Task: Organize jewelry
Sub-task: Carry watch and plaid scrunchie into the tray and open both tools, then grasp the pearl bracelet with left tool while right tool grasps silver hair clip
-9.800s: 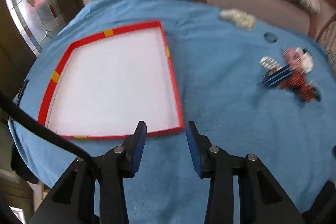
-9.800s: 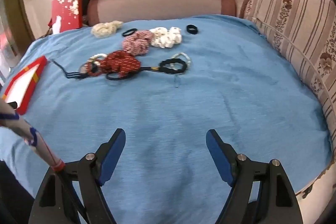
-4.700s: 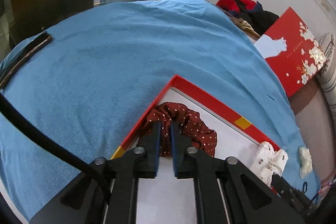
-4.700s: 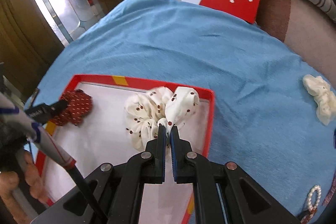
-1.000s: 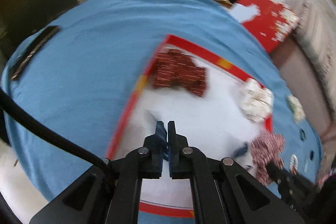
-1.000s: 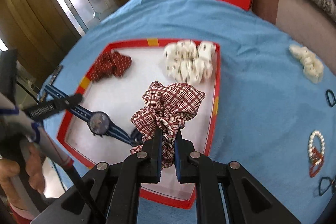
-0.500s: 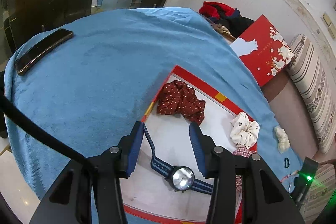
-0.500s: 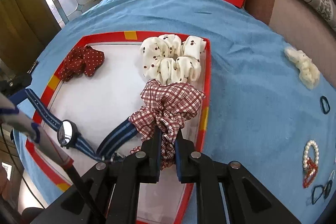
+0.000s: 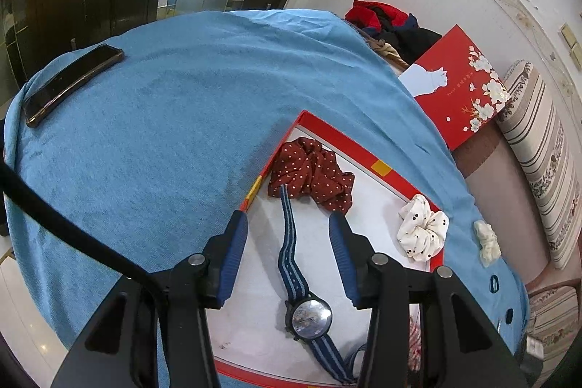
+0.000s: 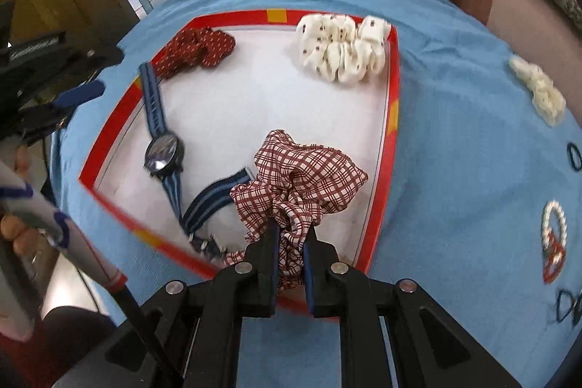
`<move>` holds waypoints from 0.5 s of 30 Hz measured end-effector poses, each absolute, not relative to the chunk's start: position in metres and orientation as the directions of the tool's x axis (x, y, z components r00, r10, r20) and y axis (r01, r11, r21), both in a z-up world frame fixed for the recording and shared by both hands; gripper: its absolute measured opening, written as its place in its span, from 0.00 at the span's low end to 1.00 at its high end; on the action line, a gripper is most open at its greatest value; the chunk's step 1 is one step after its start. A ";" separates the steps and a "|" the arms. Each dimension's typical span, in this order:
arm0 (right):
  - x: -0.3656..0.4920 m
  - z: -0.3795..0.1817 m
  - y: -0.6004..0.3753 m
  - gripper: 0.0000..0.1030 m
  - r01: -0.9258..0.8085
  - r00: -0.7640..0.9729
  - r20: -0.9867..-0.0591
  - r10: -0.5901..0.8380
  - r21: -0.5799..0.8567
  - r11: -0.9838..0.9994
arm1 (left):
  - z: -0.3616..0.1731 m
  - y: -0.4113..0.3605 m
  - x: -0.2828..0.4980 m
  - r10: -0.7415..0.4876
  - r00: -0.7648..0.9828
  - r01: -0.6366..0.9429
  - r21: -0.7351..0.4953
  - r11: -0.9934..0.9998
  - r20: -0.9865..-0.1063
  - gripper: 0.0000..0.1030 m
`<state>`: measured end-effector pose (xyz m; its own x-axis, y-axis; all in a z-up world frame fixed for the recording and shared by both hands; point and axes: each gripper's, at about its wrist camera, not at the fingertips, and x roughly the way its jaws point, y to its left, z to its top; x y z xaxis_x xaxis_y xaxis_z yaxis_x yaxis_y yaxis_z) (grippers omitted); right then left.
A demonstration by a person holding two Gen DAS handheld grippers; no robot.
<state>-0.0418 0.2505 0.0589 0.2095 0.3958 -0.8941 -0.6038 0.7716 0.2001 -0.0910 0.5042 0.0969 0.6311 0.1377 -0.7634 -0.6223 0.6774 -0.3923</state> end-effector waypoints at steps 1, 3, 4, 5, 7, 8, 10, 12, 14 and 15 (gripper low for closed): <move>-0.044 0.058 0.249 0.15 -0.601 0.216 -0.892 0.396 0.198 0.774 | 0.097 0.503 -0.090 0.138 0.631 -0.620 -0.389 0.681 -0.763 0.44; -0.046 0.061 0.247 0.37 -0.598 0.240 -0.889 0.391 0.182 0.781 | 0.099 0.498 -0.088 0.142 0.632 -0.613 -0.380 0.693 -0.762 0.44; -0.046 0.064 0.243 0.42 -0.592 0.262 -0.882 0.393 0.175 0.787 | 0.101 0.494 -0.087 0.146 0.633 -0.609 -0.373 0.700 -0.760 0.45; -0.046 0.068 0.241 0.47 -0.585 0.276 -0.875 0.399 0.177 0.792 | 0.102 0.492 -0.085 0.150 0.634 -0.606 -0.368 0.705 -0.759 0.45; -0.046 0.080 0.229 0.49 -0.566 0.304 -0.853 0.424 0.197 0.801 | 0.106 0.486 -0.084 0.153 0.641 -0.597 -0.363 0.715 -0.752 0.49; -0.046 0.085 0.224 0.51 -0.558 0.319 -0.843 0.433 0.202 0.805 | 0.107 0.483 -0.082 0.152 0.646 -0.591 -0.364 0.720 -0.748 0.50; -0.047 0.096 0.208 0.55 -0.537 0.360 -0.824 0.437 0.200 0.820 | 0.110 0.475 -0.078 0.141 0.653 -0.574 -0.366 0.733 -0.744 0.51; -0.050 0.103 0.184 0.57 -0.504 0.402 -0.811 0.425 0.192 0.842 | 0.111 0.467 -0.073 0.131 0.656 -0.560 -0.362 0.745 -0.744 0.51; -0.052 0.103 0.158 0.57 -0.461 0.429 -0.810 0.400 0.185 0.868 | 0.112 0.455 -0.066 0.113 0.658 -0.538 -0.360 0.762 -0.745 0.51; -0.053 0.101 0.141 0.57 -0.431 0.440 -0.812 0.384 0.184 0.883 | 0.112 0.447 -0.063 0.099 0.660 -0.522 -0.359 0.773 -0.745 0.51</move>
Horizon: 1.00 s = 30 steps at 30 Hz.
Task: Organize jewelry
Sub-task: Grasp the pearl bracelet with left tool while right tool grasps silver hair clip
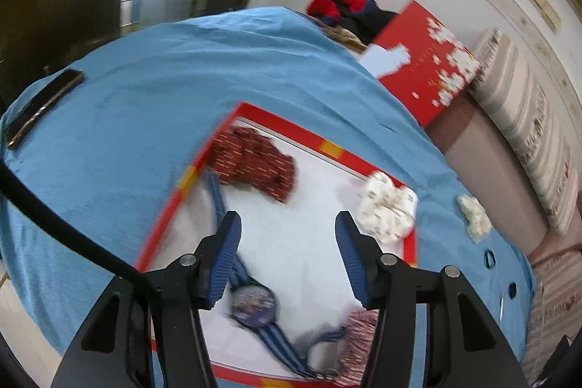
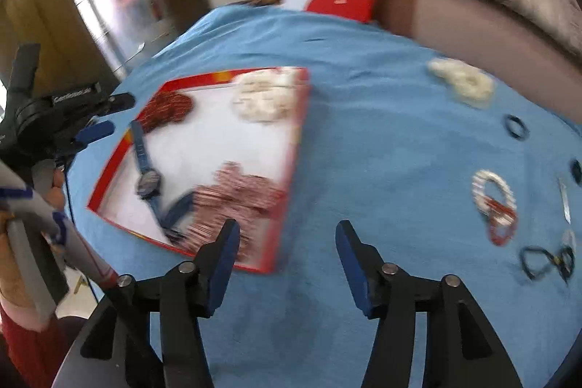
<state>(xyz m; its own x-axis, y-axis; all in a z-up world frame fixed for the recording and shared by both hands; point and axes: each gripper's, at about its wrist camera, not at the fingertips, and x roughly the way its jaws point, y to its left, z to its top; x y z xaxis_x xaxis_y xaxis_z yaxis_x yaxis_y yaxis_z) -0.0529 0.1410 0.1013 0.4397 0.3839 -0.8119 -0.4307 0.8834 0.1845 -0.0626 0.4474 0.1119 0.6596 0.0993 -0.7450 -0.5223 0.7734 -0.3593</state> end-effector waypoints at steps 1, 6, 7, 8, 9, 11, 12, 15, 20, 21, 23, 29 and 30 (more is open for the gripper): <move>-0.052 0.099 0.124 0.57 -0.397 0.447 -0.816 0.367 0.186 0.899 | 0.112 0.439 -0.060 0.087 0.662 -0.505 -0.357 0.785 -0.745 0.51; -0.057 0.081 0.033 0.57 -0.202 0.463 -0.847 0.262 0.187 0.961 | 0.115 0.387 -0.043 0.050 0.663 -0.407 -0.304 0.861 -0.747 0.51; -0.059 0.077 0.013 0.57 -0.159 0.464 -0.854 0.237 0.183 0.970 | 0.115 0.377 -0.040 0.041 0.662 -0.389 -0.297 0.872 -0.748 0.51; -0.060 0.073 -0.005 0.57 -0.123 0.464 -0.859 0.216 0.178 0.976 | 0.114 0.363 -0.037 0.028 0.662 -0.364 -0.288 0.886 -0.749 0.51; -0.061 0.070 -0.025 0.57 -0.081 0.464 -0.865 0.193 0.175 0.981 | 0.114 0.354 -0.034 0.020 0.661 -0.344 -0.279 0.896 -0.750 0.51; -0.066 0.067 -0.061 0.57 -0.009 0.465 -0.870 0.168 0.185 0.983 | 0.112 0.329 -0.030 0.007 0.659 -0.299 -0.254 0.920 -0.752 0.51; -0.068 0.066 -0.076 0.57 0.018 0.465 -0.870 0.160 0.191 0.982 | 0.111 0.317 -0.027 0.002 0.657 -0.279 -0.241 0.930 -0.754 0.51; -0.075 0.062 -0.113 0.57 0.089 0.474 -0.870 0.135 0.200 0.976 | 0.105 0.282 -0.021 -0.025 0.650 -0.213 -0.214 0.953 -0.760 0.51; -0.081 0.057 -0.150 0.57 0.147 0.496 -0.858 0.133 0.234 0.961 | 0.088 0.232 -0.017 -0.132 0.614 -0.091 -0.236 0.968 -0.778 0.51; -0.082 0.055 -0.153 0.57 0.149 0.500 -0.855 0.136 0.240 0.959 | 0.084 0.223 -0.016 -0.144 0.603 -0.071 -0.233 0.970 -0.785 0.51; -0.079 0.051 -0.161 0.57 0.149 0.507 -0.850 0.142 0.248 0.957 | 0.076 0.202 -0.017 -0.169 0.577 -0.026 -0.225 0.974 -0.799 0.51; -0.071 0.035 -0.180 0.57 0.156 0.522 -0.836 0.172 0.292 0.944 | 0.063 0.147 -0.020 -0.224 0.523 0.095 -0.204 0.974 -0.822 0.51; -0.071 0.034 -0.183 0.57 0.155 0.527 -0.831 0.179 0.301 0.941 | 0.063 0.139 -0.017 -0.218 0.519 0.104 -0.193 0.976 -0.827 0.51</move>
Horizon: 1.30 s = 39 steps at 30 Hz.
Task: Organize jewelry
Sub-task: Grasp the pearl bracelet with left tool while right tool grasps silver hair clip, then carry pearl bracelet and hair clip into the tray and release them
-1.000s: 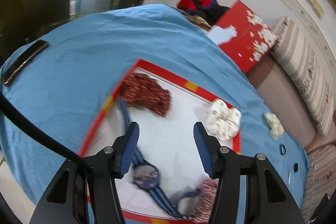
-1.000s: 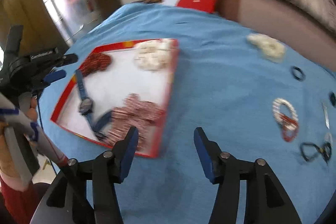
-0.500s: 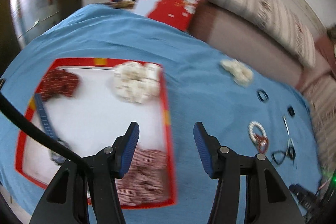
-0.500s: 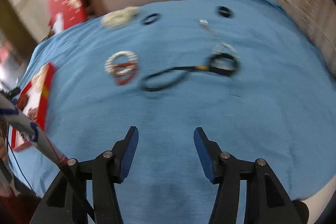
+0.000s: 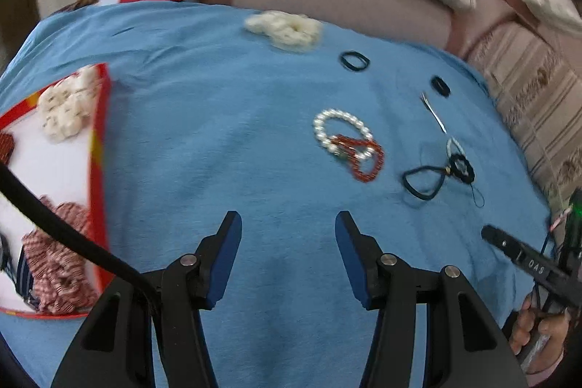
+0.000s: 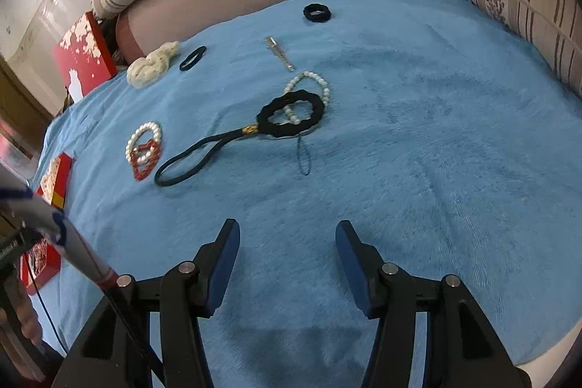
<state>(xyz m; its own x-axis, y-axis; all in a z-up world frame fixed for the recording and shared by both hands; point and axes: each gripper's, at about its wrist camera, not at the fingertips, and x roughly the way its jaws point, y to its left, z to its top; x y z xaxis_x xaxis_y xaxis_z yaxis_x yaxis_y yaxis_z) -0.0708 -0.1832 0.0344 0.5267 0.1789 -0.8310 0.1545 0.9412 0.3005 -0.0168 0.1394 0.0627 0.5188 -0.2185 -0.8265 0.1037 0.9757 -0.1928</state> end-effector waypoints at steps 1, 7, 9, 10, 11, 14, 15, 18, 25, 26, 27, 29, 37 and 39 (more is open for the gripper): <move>-0.070 0.034 -0.187 0.57 0.153 0.534 -0.825 0.183 0.307 0.939 | 0.062 0.134 -0.011 -0.218 0.513 0.106 -0.191 0.976 -0.830 0.51; -0.055 0.046 -0.211 0.57 0.139 0.581 -0.788 0.204 0.343 0.929 | 0.056 0.128 0.043 -0.256 0.476 0.027 -0.277 0.961 -0.841 0.51; -0.045 0.049 -0.218 0.57 0.133 0.585 -0.781 0.217 0.356 0.925 | 0.050 0.125 0.063 -0.266 0.461 0.017 -0.291 0.957 -0.847 0.51; -0.037 0.051 -0.221 0.57 0.127 0.585 -0.779 0.225 0.362 0.923 | 0.048 0.121 0.071 -0.272 0.453 0.021 -0.295 0.955 -0.849 0.50; -0.027 0.052 -0.223 0.57 0.118 0.583 -0.779 0.232 0.364 0.924 | 0.044 0.116 0.080 -0.278 0.443 0.029 -0.296 0.955 -0.852 0.49; 0.007 0.053 -0.224 0.57 0.091 0.569 -0.788 0.235 0.344 0.934 | 0.033 0.104 0.099 -0.281 0.409 0.056 -0.284 0.957 -0.868 0.36; 0.018 0.053 -0.224 0.57 0.082 0.566 -0.791 0.232 0.334 0.939 | 0.028 0.099 0.104 -0.285 0.393 0.067 -0.282 0.957 -0.875 0.30; 0.059 0.050 -0.218 0.57 0.065 0.546 -0.808 0.223 0.306 0.950 | 0.019 0.090 0.115 -0.297 0.367 0.095 -0.282 0.955 -0.882 0.24; 0.128 0.021 -0.192 0.57 0.034 0.470 -0.865 0.175 0.216 0.976 | 0.017 0.075 0.126 -0.285 0.379 0.163 -0.240 0.957 -0.880 0.24; 0.133 0.018 -0.189 0.52 0.026 0.466 -0.870 0.161 0.195 0.981 | 0.017 0.072 0.125 -0.274 0.386 0.178 -0.220 0.959 -0.881 0.21; 0.138 0.014 -0.182 0.45 0.017 0.465 -0.876 0.126 0.151 0.988 | 0.016 0.068 0.124 -0.251 0.399 0.192 -0.187 0.963 -0.882 0.14; 0.143 0.011 -0.174 0.29 0.003 0.476 -0.876 0.069 0.081 0.997 | 0.016 0.062 0.121 -0.224 0.413 0.209 -0.147 0.967 -0.883 0.09; 0.128 0.046 -0.167 0.07 -0.040 0.523 -0.843 0.124 0.122 0.992 | 0.053 0.113 0.094 -0.369 0.464 0.103 -0.364 0.926 -0.806 0.09; 0.119 0.058 -0.162 0.07 -0.054 0.532 -0.834 0.149 0.142 0.988 | 0.068 0.130 0.079 -0.372 0.492 0.088 -0.380 0.921 -0.787 0.09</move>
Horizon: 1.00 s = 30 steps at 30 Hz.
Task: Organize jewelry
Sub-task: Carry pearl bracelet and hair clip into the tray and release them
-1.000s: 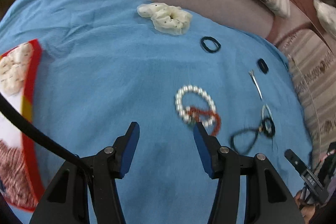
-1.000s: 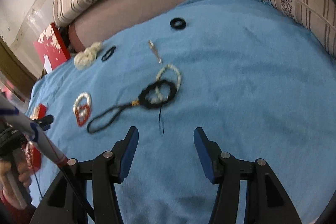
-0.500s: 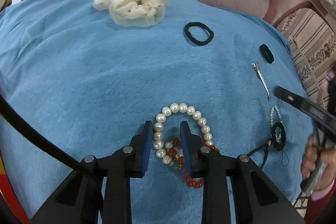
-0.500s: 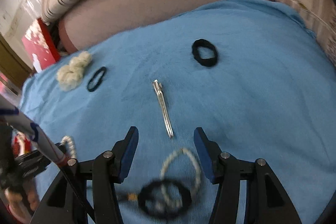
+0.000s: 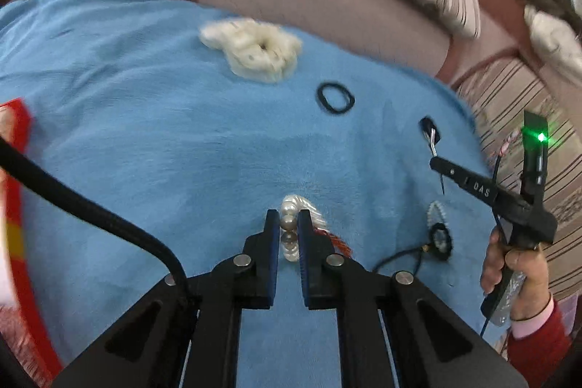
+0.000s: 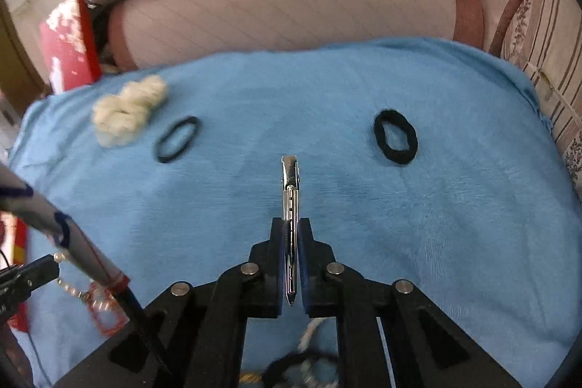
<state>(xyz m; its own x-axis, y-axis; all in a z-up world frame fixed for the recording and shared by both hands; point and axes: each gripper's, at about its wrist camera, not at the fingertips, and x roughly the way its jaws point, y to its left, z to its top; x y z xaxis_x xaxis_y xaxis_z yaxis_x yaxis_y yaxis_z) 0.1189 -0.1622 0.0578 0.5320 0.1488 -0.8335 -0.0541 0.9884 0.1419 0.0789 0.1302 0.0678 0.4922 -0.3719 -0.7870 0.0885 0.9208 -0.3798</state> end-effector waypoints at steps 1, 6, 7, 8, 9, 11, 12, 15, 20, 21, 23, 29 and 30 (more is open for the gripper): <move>0.112 0.065 -0.159 0.07 -0.065 0.534 -0.829 0.164 0.154 0.986 | 0.075 0.140 0.070 -0.370 0.509 0.081 -0.385 0.919 -0.777 0.09; 0.079 0.093 -0.124 0.07 -0.140 0.546 -0.812 0.208 0.157 0.978 | 0.106 0.189 0.034 -0.343 0.593 0.019 -0.413 0.910 -0.728 0.09; 0.073 0.098 -0.113 0.07 -0.159 0.545 -0.808 0.224 0.162 0.974 | 0.112 0.200 0.029 -0.330 0.609 0.005 -0.413 0.911 -0.721 0.09; 0.070 0.102 -0.103 0.07 -0.178 0.542 -0.805 0.241 0.170 0.969 | 0.118 0.214 0.022 -0.308 0.630 -0.015 -0.408 0.913 -0.712 0.09; 0.065 0.107 -0.092 0.07 -0.198 0.539 -0.802 0.259 0.178 0.964 | 0.123 0.227 0.015 -0.287 0.647 -0.035 -0.403 0.914 -0.707 0.09; 0.058 0.117 -0.069 0.07 -0.241 0.532 -0.795 0.292 0.188 0.952 | 0.129 0.250 0.005 -0.245 0.669 -0.074 -0.392 0.917 -0.701 0.09; 0.055 0.121 -0.054 0.07 -0.268 0.525 -0.792 0.311 0.193 0.944 | 0.131 0.264 0.000 -0.230 0.678 -0.091 -0.390 0.916 -0.698 0.09; 0.046 0.129 -0.008 0.07 -0.341 0.499 -0.785 0.366 0.210 0.916 | 0.131 0.302 -0.012 -0.173 0.692 -0.155 -0.378 0.913 -0.701 0.09; 0.032 0.133 0.075 0.07 -0.454 0.431 -0.782 0.451 0.244 0.857 | 0.116 0.369 -0.027 -0.096 0.679 -0.265 -0.365 0.892 -0.728 0.09; 0.031 0.131 0.093 0.07 -0.476 0.412 -0.783 0.465 0.251 0.843 | 0.110 0.384 -0.028 -0.090 0.671 -0.290 -0.372 0.882 -0.736 0.09; 0.027 0.127 0.124 0.07 -0.510 0.380 -0.787 0.486 0.260 0.820 | 0.098 0.406 -0.029 -0.084 0.655 -0.333 -0.387 0.860 -0.751 0.09; 0.022 0.105 0.214 0.07 -0.598 0.284 -0.805 0.521 0.276 0.753 | 0.071 0.457 -0.025 -0.026 0.599 -0.453 -0.366 0.813 -0.800 0.09; 0.021 0.100 0.228 0.07 -0.608 0.264 -0.810 0.524 0.281 0.742 | 0.068 0.464 -0.025 -0.002 0.586 -0.477 -0.347 0.808 -0.811 0.09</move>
<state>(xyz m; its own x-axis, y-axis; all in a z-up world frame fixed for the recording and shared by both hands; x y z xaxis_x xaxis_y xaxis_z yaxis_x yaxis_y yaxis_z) 0.0209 0.2281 0.0997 0.2643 0.5235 -0.8100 -0.6084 0.7422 0.2812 -0.0249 0.4635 0.0680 0.5856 -0.0023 -0.8106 -0.4769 0.8076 -0.3469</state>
